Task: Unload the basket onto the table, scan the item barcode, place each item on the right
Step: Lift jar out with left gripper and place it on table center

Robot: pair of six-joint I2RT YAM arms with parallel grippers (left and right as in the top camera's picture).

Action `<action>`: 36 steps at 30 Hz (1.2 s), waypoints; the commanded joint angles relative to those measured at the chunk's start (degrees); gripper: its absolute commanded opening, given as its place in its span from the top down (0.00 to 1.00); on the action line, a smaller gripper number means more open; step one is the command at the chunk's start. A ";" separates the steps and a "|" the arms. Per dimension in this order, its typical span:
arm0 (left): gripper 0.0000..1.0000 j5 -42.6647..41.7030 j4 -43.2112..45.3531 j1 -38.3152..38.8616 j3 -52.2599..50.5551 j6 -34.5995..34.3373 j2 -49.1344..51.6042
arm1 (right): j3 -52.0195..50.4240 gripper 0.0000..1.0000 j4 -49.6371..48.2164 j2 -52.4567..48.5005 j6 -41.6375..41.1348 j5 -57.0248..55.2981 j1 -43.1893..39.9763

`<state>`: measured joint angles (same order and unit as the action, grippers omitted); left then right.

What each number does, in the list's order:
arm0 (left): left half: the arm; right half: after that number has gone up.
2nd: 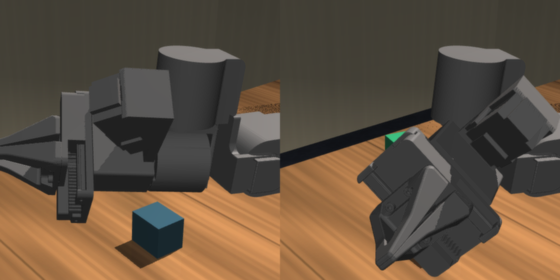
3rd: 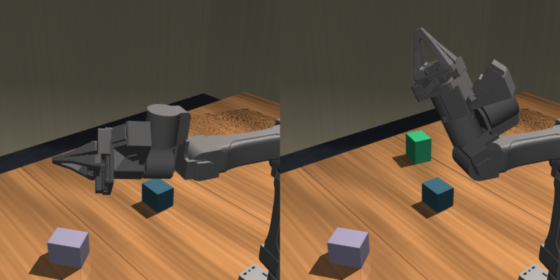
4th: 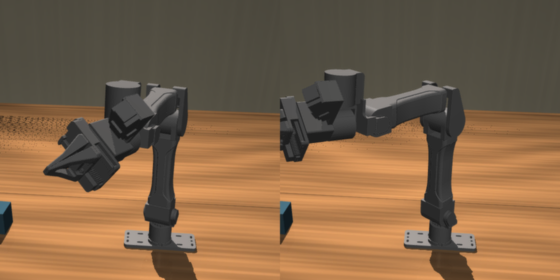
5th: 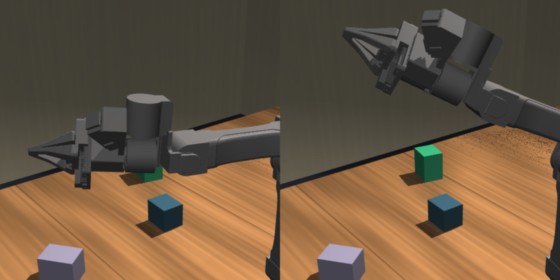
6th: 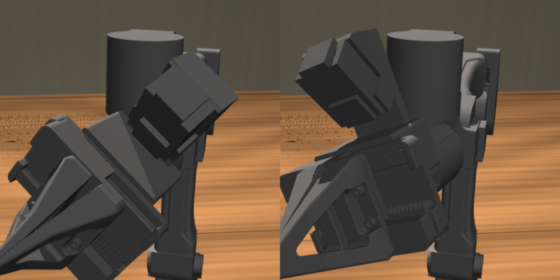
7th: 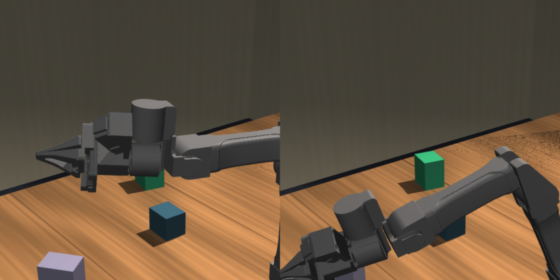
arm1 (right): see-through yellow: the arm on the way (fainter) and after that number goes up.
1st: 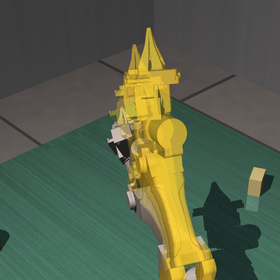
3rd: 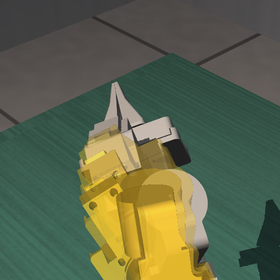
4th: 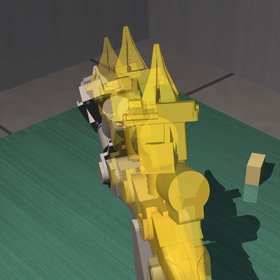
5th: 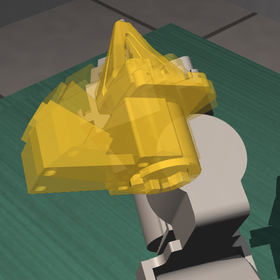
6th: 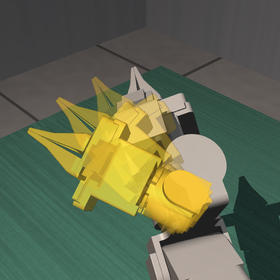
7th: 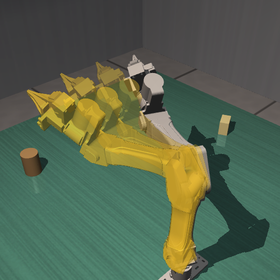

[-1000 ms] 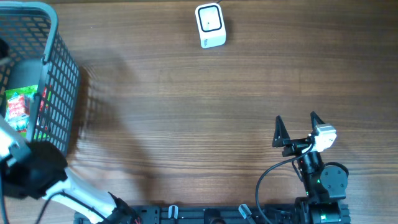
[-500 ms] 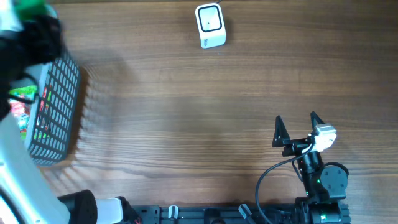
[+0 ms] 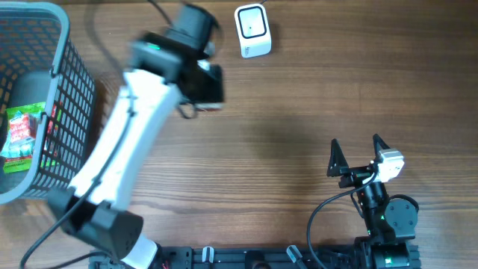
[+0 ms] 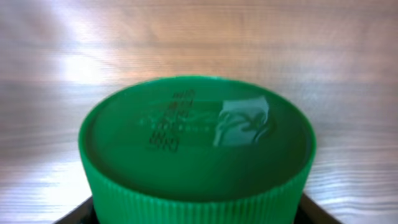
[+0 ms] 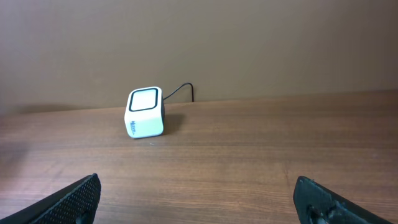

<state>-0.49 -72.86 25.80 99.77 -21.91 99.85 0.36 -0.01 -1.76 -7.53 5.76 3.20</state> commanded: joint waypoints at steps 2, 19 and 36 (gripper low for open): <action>0.51 1.05 13.79 7.43 -14.93 -6.19 3.52 | -0.07 0.00 -0.31 0.20 -0.50 0.13 -0.28; 0.04 0.98 26.62 13.09 -21.97 -8.55 13.20 | -0.07 0.00 -0.31 0.20 -0.52 0.13 -0.28; 0.36 0.13 29.31 16.31 -21.99 -8.37 13.20 | -0.07 0.00 -0.31 0.20 -0.50 0.13 -0.28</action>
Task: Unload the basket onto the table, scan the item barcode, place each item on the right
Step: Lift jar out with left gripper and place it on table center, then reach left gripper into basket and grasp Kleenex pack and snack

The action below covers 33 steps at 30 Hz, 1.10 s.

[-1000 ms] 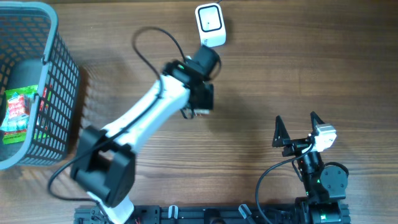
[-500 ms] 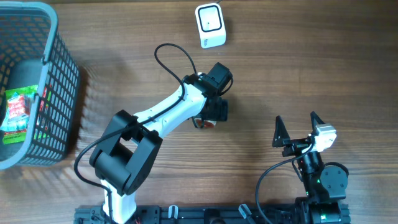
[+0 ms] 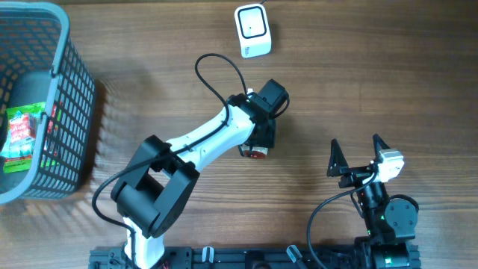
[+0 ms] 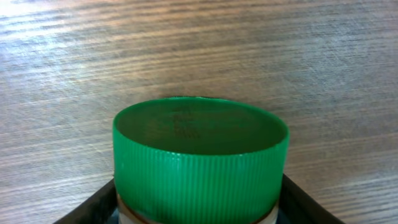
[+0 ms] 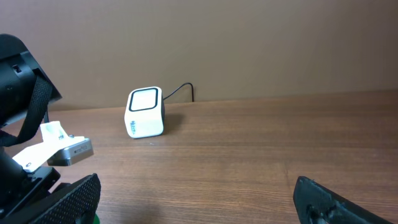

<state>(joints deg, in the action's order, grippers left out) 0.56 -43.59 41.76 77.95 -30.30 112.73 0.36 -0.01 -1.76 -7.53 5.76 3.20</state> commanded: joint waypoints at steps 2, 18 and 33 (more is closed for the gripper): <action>0.32 -0.96 0.09 0.37 -0.15 0.02 0.33 | -0.07 0.00 -0.31 0.20 -0.50 0.13 -0.28; 0.00 23.26 -22.43 -16.48 32.54 13.86 -15.93 | -0.07 0.00 -0.31 0.20 -0.52 0.13 -0.28; 0.00 15.91 -20.79 -77.07 36.39 34.64 -19.69 | -0.07 0.00 -0.31 0.20 -0.50 0.15 -0.26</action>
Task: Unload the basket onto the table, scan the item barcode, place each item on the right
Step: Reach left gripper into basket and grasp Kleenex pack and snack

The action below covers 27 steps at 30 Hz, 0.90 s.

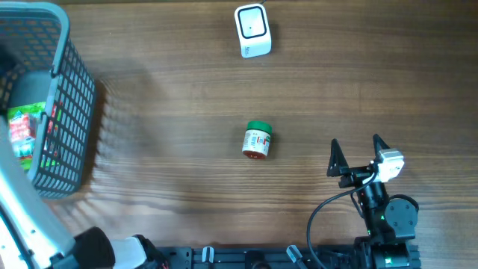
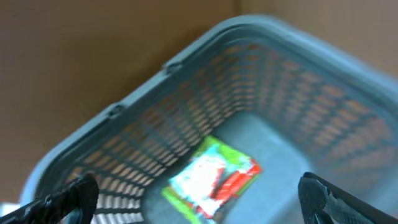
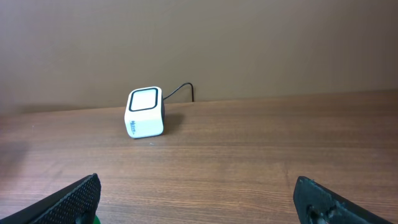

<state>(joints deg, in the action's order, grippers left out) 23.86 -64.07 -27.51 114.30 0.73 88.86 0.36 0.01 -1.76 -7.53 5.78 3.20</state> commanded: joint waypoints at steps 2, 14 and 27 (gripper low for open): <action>0.00 -11.28 -1.77 -11.23 0.02 3.69 6.64 | -0.07 0.00 -0.33 0.20 -0.50 0.11 -0.28; 0.00 -21.33 -5.25 -17.14 0.02 16.85 26.73 | -0.07 0.00 -0.33 0.20 -0.50 0.11 -0.28; 0.00 -25.79 -2.08 -17.14 0.02 22.82 36.09 | -0.07 0.00 -0.33 0.20 -0.52 0.11 -0.28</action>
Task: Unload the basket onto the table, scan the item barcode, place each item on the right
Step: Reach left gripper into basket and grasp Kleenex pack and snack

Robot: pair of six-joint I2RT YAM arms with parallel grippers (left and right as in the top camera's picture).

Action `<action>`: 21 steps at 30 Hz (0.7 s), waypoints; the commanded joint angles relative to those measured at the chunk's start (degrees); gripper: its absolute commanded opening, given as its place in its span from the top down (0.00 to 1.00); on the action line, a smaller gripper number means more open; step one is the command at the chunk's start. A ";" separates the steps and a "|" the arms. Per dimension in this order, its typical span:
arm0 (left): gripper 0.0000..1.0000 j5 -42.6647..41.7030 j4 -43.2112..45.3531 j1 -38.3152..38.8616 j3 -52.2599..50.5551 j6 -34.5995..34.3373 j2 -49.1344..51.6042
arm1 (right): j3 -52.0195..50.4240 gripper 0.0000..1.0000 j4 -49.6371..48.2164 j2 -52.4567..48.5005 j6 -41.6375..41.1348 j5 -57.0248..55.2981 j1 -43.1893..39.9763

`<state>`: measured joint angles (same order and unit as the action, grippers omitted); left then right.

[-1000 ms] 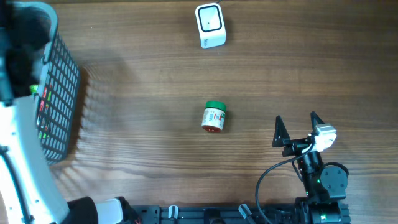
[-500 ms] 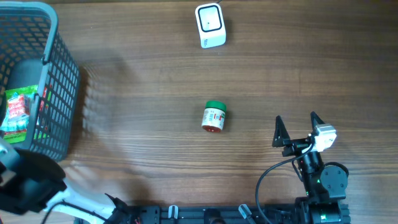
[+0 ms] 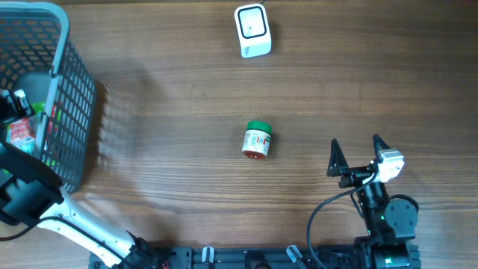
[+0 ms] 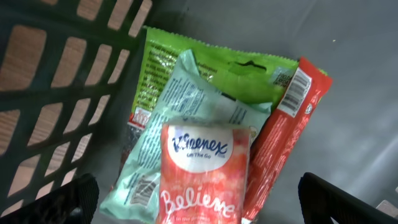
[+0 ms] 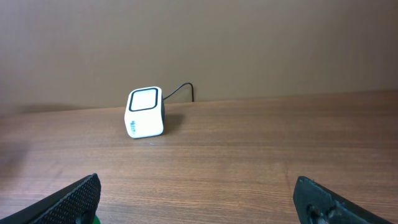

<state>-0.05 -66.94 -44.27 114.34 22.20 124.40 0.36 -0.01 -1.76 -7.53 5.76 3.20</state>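
A small jar with a green lid [image 3: 257, 140] lies on its side in the middle of the table, with nothing holding it. The white scanner [image 3: 252, 30] stands at the far edge, also seen as the scanner [image 5: 145, 112] ahead of the right wrist. My left gripper [image 4: 208, 200] is open, low inside the grey basket [image 3: 69, 82], right over a red Kleenex pack [image 4: 205, 174]. My right gripper [image 3: 358, 153] rests open near the front right with nothing between its fingers.
Under the Kleenex pack in the basket lie a mint-green packet [image 4: 155, 155], a green packet [image 4: 205, 68] and a red packet with a barcode [image 4: 283, 130]. The basket's mesh wall [image 4: 68, 74] stands close on the left. The scanner's cable [image 5: 177, 92] runs back to the wall.
My left gripper was above the basket looking down into it; now it is low inside, close over the packets. It stays open. Jar, scanner and right arm have not moved.
My left gripper was shut on the green-lidded jar near the scanner. Then it held the jar low at mid table. Then the jar lay alone on the table and the gripper was open over the basket, where it now hangs close above the packets.
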 commanded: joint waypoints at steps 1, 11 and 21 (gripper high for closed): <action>0.00 -1.86 1.11 -0.37 -0.02 1.36 0.55 | -0.07 0.00 -0.31 0.20 -0.50 0.13 -0.28; 0.00 -1.86 1.53 -0.37 -0.02 0.20 0.61 | -0.07 0.00 -0.31 0.20 -0.50 0.13 -0.28; 0.00 -3.19 -0.48 -0.31 -0.55 -0.35 1.03 | -0.07 0.00 -0.31 0.20 -0.50 0.13 -0.28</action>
<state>-1.15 -67.20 -44.27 114.34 22.15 124.66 0.36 -0.01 -1.76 -7.53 5.76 3.20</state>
